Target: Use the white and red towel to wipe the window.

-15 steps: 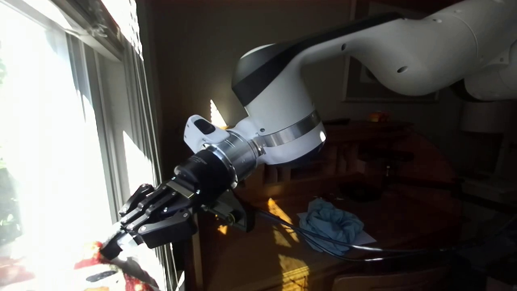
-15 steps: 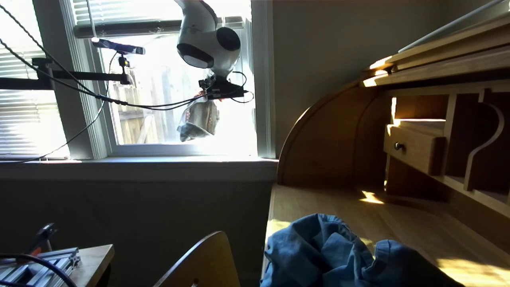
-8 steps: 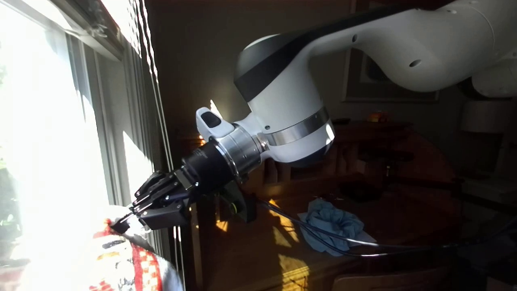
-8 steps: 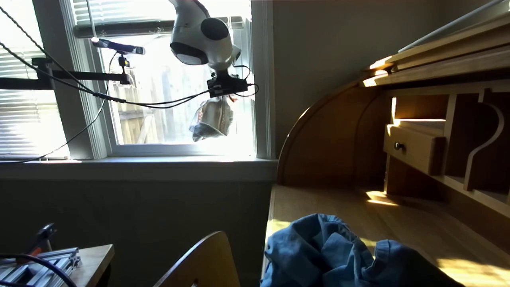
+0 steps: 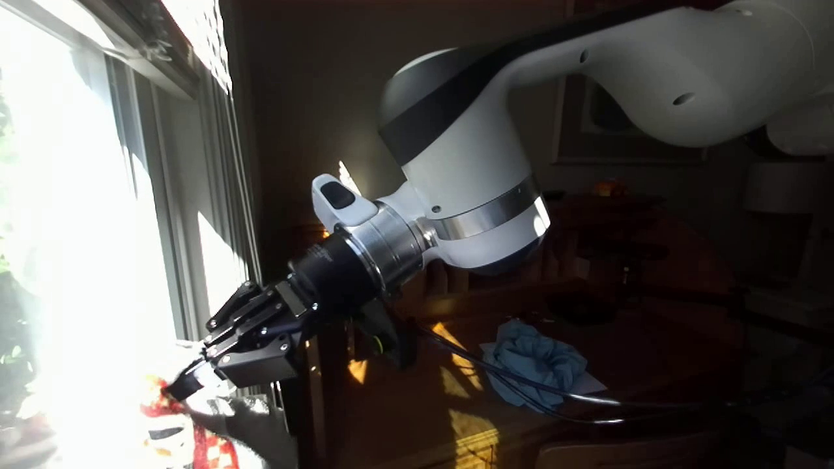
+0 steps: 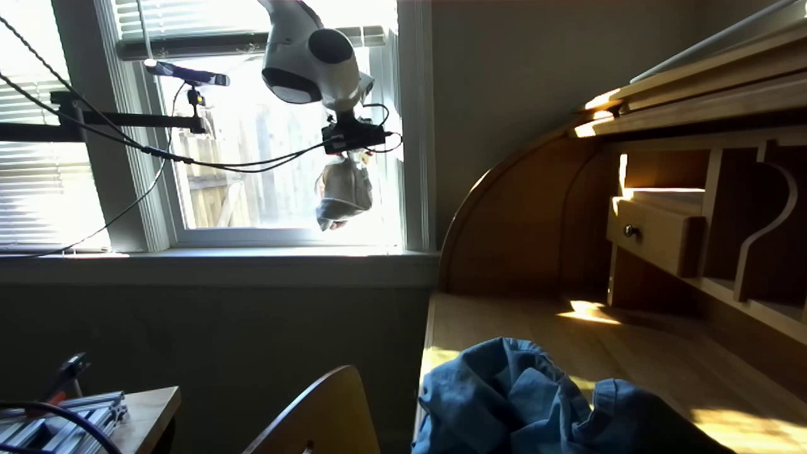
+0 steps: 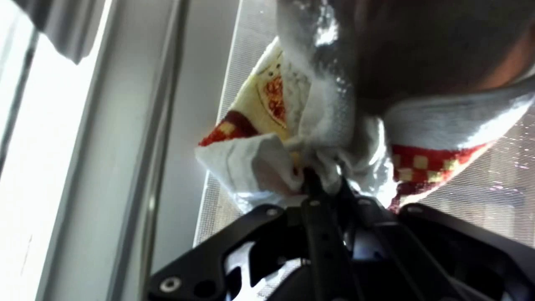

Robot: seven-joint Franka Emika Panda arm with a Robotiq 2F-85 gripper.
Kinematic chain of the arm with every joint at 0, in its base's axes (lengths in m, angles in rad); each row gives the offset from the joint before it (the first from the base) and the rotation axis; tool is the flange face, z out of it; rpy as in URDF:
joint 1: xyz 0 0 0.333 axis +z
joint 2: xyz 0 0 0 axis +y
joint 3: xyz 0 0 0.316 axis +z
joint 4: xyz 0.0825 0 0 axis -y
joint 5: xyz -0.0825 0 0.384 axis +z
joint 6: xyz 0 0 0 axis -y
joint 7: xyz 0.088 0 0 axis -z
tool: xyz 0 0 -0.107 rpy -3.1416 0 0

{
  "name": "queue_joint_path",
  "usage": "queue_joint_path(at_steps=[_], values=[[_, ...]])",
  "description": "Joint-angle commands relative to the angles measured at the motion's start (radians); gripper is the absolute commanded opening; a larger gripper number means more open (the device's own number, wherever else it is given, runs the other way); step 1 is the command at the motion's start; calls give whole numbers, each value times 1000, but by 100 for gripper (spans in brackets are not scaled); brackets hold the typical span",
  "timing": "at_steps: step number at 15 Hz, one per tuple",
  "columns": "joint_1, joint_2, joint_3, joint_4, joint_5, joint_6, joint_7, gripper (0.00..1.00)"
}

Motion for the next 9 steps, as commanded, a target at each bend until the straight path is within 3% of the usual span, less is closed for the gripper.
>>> queue_joint_path(at_steps=[1,9], values=[[-17,40,13,28,-24,-192,23,2],[-25,139,-4,105,-35,-621,83,2]])
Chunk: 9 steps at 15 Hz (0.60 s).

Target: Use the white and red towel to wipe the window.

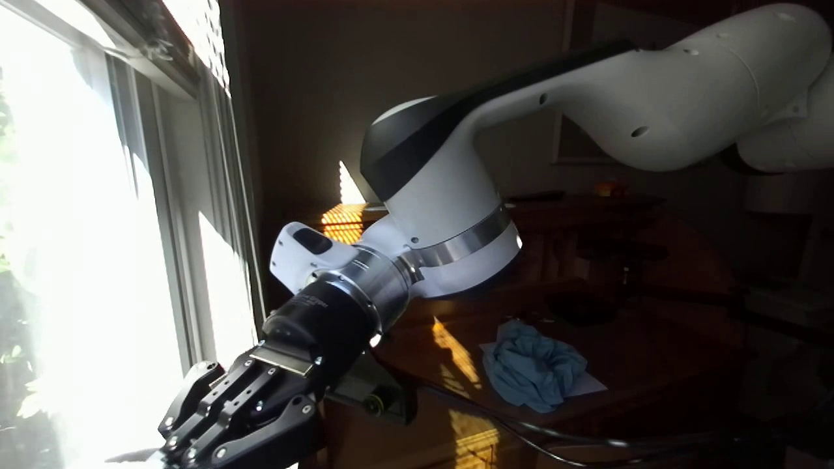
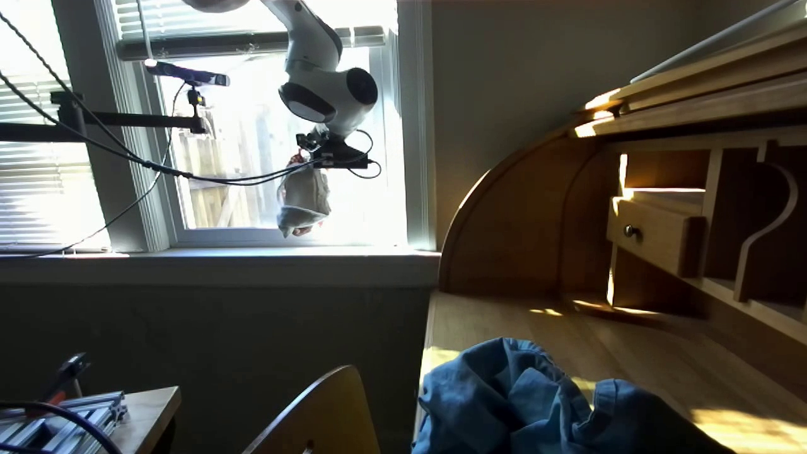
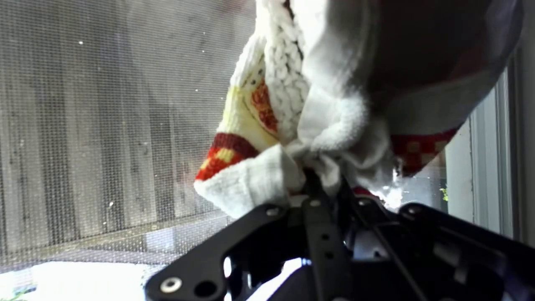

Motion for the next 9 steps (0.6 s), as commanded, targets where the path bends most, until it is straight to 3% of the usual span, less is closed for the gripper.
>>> queue_joint_path(at_steps=[1,9], values=[[4,59,-9,61,-26,-153,99,2],[37,10,-91,-17,-128,5,329,2]])
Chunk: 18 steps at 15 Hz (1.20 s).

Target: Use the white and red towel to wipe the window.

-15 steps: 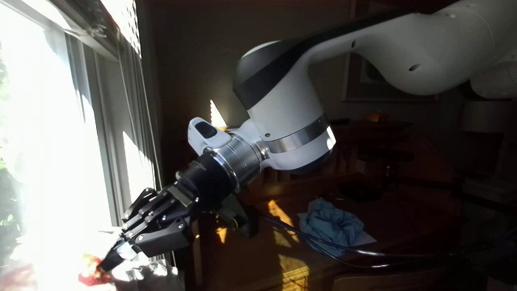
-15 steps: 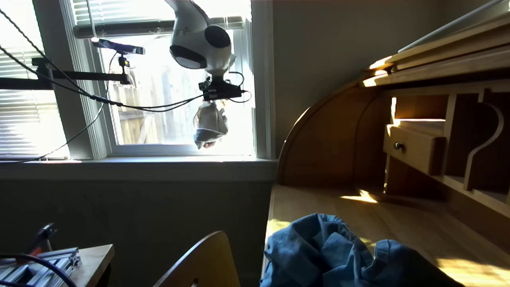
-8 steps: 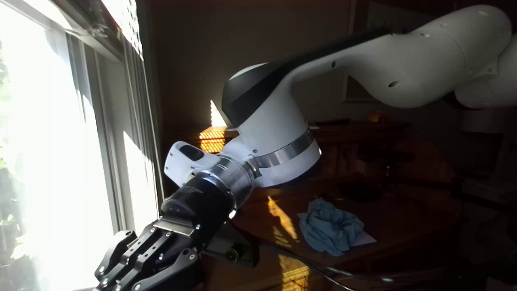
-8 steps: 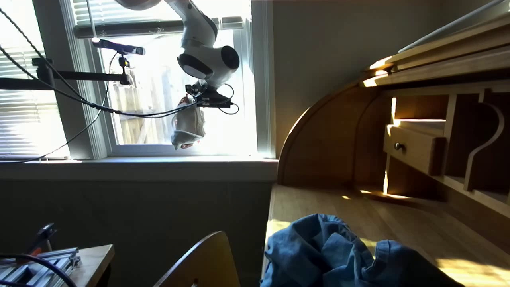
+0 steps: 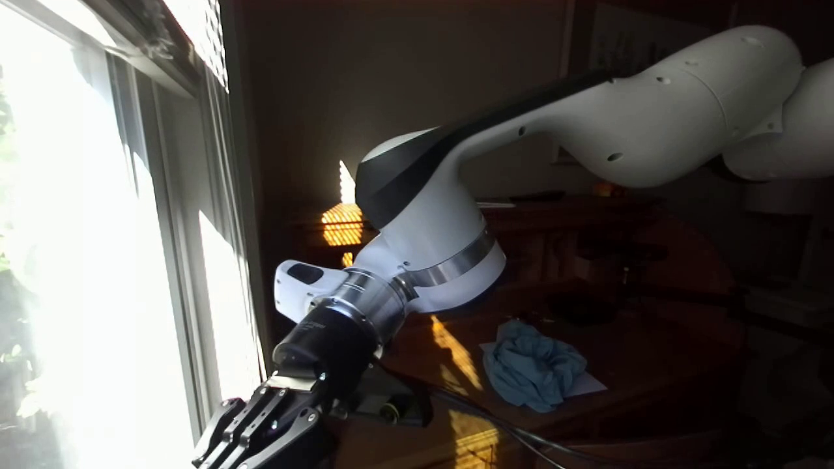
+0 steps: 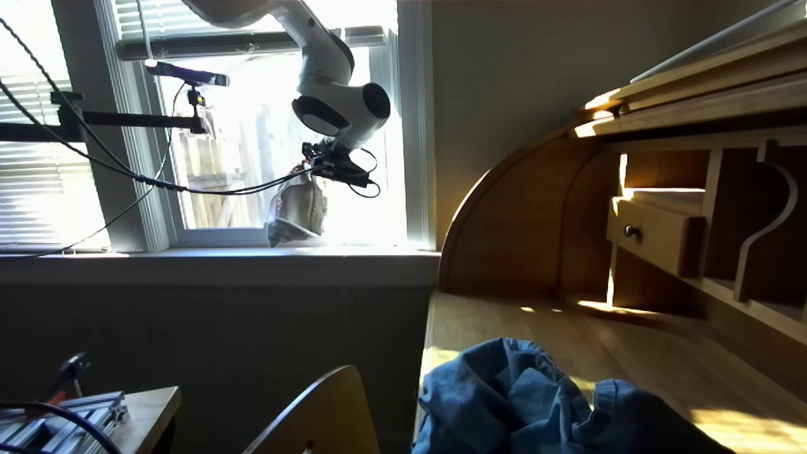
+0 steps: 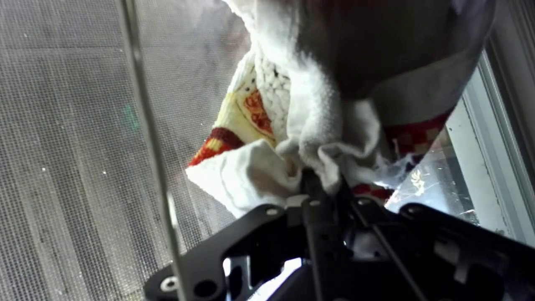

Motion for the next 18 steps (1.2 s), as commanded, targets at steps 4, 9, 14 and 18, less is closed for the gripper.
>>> queue_joint_path(at_steps=[4,9,14,18], values=[[34,-44,-36,-33,-177,250,185,2],[32,-46,8,-29,-204,546,166,3],[72,-38,-16,-29,-197,592,170,3],[34,3,26,29,-166,413,97,2]])
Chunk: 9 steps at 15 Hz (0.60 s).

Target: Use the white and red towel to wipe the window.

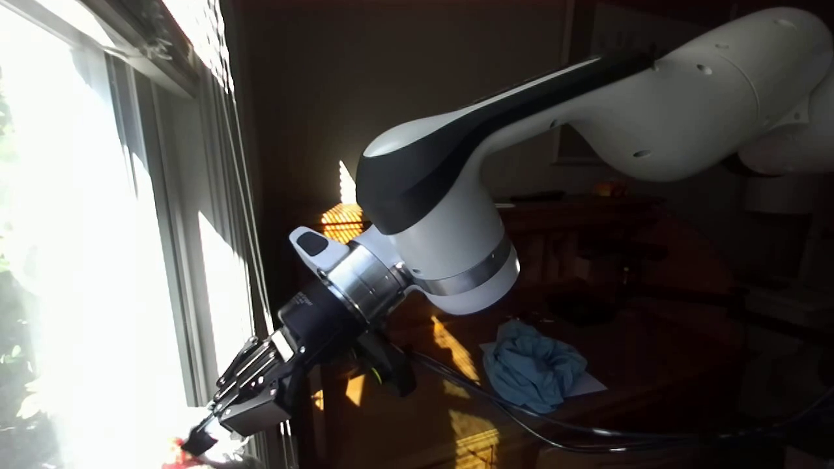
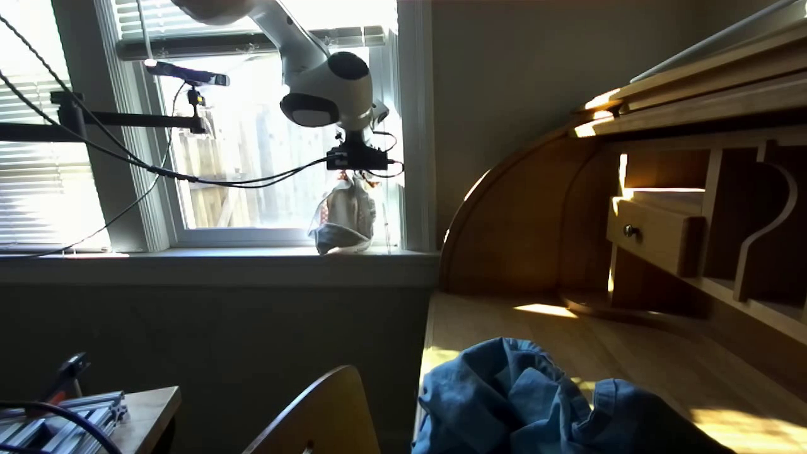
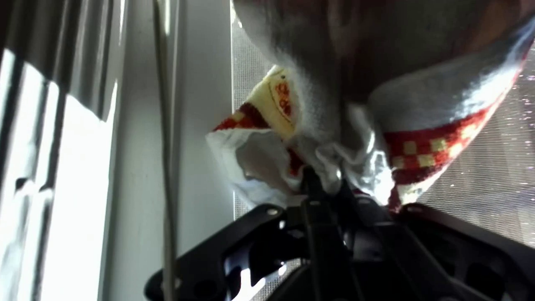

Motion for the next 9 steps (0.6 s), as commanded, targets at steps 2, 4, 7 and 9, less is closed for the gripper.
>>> queue_joint_path(at_steps=[2,4,7,9], values=[[-59,63,79,78,-10,-212,-59,2],[-73,88,93,100,-6,-301,-77,2],[-85,135,106,150,0,-438,-115,2],[-80,167,105,192,-12,-527,-143,2]])
